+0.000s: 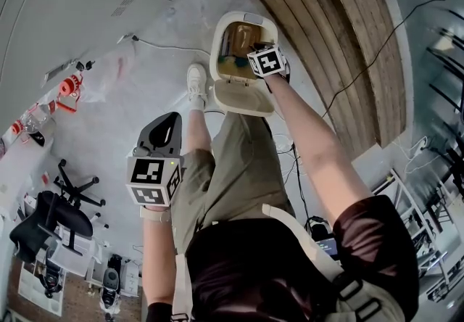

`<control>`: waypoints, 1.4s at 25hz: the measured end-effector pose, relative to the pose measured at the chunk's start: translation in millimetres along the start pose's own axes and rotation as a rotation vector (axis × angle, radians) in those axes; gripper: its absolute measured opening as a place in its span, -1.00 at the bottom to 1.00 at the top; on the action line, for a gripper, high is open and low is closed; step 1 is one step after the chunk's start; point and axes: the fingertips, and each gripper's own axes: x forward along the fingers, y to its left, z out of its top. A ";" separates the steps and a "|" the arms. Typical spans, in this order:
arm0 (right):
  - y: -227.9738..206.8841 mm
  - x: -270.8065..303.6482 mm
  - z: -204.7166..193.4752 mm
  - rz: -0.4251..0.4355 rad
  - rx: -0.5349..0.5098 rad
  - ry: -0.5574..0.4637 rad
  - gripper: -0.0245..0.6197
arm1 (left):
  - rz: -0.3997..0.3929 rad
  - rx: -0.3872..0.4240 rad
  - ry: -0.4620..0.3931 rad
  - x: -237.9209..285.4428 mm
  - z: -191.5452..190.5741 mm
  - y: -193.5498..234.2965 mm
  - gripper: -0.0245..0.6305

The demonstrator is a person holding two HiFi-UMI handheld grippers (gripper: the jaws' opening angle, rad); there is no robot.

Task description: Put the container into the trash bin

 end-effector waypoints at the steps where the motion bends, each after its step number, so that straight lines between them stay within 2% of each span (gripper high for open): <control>1: 0.7 -1.4 0.8 0.000 -0.001 -0.001 -0.69 | -0.001 0.002 -0.001 0.2 1.3 -0.4 -0.90; 16: 16.7 -41.7 10.8 0.018 -0.060 -0.049 -0.88 | -0.016 0.034 0.001 -2.9 15.4 -23.7 -0.90; 35: 47.2 -164.9 49.6 0.085 -0.039 -0.263 -0.88 | -0.042 0.122 -0.049 -21.6 54.6 -59.0 -0.90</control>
